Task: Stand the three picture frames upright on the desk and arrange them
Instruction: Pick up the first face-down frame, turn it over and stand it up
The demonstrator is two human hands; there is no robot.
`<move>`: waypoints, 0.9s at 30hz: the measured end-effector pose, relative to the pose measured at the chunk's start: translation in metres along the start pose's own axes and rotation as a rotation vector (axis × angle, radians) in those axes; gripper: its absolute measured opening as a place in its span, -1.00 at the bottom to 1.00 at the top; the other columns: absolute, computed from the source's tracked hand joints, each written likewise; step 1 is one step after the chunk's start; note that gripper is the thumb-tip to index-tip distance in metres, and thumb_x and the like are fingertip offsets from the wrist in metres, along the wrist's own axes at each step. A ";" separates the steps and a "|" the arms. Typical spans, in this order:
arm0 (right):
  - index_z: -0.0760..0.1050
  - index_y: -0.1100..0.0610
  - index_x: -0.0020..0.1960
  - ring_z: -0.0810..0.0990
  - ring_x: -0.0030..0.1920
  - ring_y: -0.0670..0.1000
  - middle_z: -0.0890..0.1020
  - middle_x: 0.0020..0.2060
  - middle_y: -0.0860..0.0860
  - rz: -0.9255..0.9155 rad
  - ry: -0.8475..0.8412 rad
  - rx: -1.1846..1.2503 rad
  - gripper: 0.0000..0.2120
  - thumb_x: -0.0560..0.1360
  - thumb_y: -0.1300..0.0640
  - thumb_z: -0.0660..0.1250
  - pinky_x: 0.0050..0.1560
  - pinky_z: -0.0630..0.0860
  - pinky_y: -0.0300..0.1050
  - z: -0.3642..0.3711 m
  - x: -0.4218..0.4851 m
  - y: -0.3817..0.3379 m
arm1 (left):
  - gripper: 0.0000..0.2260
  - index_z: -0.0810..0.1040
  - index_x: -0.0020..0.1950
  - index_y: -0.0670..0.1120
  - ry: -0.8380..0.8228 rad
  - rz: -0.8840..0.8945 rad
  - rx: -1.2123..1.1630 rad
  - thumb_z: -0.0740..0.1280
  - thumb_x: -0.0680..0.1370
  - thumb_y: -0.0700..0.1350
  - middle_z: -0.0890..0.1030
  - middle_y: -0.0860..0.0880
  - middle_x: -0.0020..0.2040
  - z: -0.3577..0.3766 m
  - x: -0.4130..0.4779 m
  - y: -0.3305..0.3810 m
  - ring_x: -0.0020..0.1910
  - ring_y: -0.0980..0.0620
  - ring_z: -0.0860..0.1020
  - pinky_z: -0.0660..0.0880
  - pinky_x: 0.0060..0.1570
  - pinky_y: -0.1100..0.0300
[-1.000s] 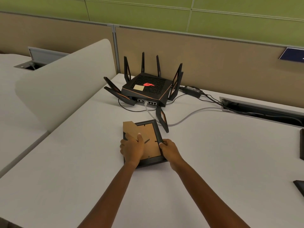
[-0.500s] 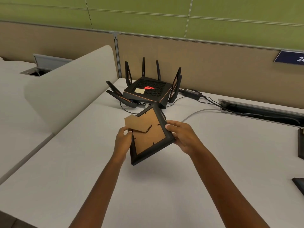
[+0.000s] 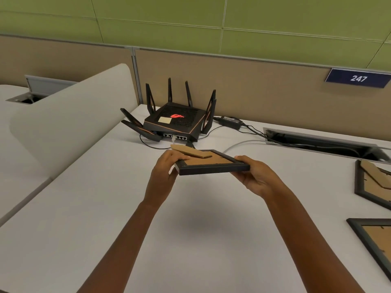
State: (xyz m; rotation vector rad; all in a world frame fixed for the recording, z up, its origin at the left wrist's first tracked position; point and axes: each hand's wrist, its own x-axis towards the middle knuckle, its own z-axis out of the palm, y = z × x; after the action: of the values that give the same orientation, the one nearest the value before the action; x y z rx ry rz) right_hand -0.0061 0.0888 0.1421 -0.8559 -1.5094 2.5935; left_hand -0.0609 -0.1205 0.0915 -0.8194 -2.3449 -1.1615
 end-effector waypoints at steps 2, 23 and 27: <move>0.46 0.28 -0.18 0.67 -0.36 0.10 0.61 -0.25 0.22 -0.021 -0.024 0.043 -0.87 0.52 0.26 0.21 -0.48 0.61 -0.15 -0.011 -0.004 -0.008 | -0.80 0.54 0.03 -0.34 0.036 0.016 -0.024 0.34 0.42 -0.40 0.60 -0.31 0.03 0.009 0.005 0.007 0.09 -0.13 0.52 0.46 0.16 0.08; 0.44 0.07 0.10 0.60 0.03 0.03 0.60 0.08 0.08 -0.333 -0.070 -0.618 -0.78 0.52 0.01 0.19 -0.03 0.57 -0.16 -0.103 -0.001 0.021 | -0.76 0.48 0.19 -0.17 0.078 -0.857 -0.903 0.22 0.56 -0.14 0.59 -0.16 0.04 0.077 0.026 0.093 -0.01 -0.12 0.58 0.56 -0.02 -0.04; 0.47 0.11 0.03 0.64 -0.04 0.02 0.63 -0.03 0.07 -0.293 -0.065 -0.461 -0.80 0.54 0.03 0.16 -0.07 0.60 -0.14 -0.105 -0.002 0.023 | -0.76 0.47 0.20 -0.17 0.058 -0.858 -0.873 0.22 0.56 -0.13 0.59 -0.17 0.08 0.088 0.023 0.094 0.03 -0.13 0.58 0.54 0.07 -0.06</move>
State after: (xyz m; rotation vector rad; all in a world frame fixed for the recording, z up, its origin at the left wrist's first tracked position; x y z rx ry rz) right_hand 0.0500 0.1602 0.0842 -0.5157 -2.1125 2.1199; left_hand -0.0243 0.0037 0.1082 0.0941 -2.1120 -2.5931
